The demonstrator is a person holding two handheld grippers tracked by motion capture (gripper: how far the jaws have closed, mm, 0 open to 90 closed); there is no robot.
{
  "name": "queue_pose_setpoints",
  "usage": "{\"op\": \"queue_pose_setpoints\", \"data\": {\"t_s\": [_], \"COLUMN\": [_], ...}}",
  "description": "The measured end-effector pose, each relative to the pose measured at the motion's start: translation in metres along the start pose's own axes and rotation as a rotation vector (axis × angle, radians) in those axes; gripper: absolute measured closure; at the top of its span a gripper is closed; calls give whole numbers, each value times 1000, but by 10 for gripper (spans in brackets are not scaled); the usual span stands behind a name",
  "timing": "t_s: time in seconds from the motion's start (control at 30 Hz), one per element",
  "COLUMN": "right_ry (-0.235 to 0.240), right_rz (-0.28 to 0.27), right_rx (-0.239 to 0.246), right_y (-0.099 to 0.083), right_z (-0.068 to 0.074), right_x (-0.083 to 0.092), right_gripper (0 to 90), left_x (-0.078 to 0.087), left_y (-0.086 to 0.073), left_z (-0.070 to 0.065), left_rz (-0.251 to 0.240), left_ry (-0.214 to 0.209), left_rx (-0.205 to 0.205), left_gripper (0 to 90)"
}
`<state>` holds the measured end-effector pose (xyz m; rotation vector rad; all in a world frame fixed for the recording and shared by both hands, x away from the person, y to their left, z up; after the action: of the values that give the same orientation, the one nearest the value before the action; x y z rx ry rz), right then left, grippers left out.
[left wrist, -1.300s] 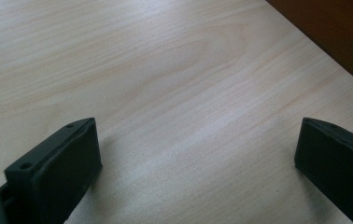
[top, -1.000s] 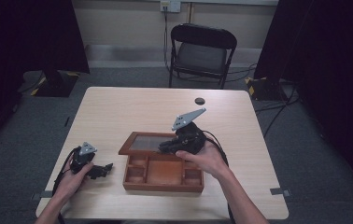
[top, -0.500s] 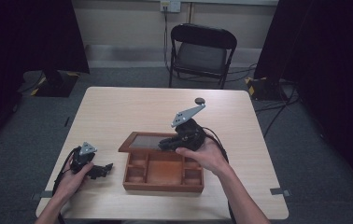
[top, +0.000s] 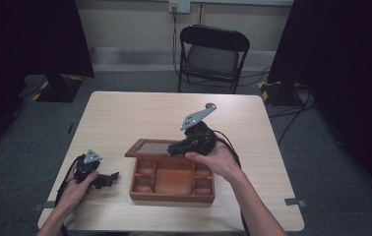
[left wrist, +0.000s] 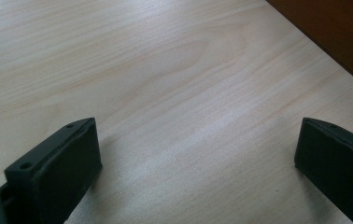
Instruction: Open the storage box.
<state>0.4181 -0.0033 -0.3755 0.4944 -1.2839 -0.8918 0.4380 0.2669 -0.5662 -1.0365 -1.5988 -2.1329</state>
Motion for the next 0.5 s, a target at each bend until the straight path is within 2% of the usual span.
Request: {"op": "queue_pose_setpoints", "data": {"t_s": [0.5], "right_ry": [2], "right_rz": [-2], "right_rx": [-3], "right_y": [5], "right_z": [-4], "right_x": [3], "right_gripper": [831], "left_x": [0], "left_y": [0], "left_z": [0], "left_rz": [-1], "left_ry": [0], "left_rx": [0], "left_gripper": [0]}}
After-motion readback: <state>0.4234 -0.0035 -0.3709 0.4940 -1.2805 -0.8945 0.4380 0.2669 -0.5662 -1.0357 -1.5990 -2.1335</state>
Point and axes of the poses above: each handheld gripper's, and its own axes: x roughly backward along the jaws, y roughly out of its top, z roughly to its left, the point moved 9 cm from there along -x, roughly forward along the jaws, and after that the axes turned 11 degrees about y, right-handed, at the moved point
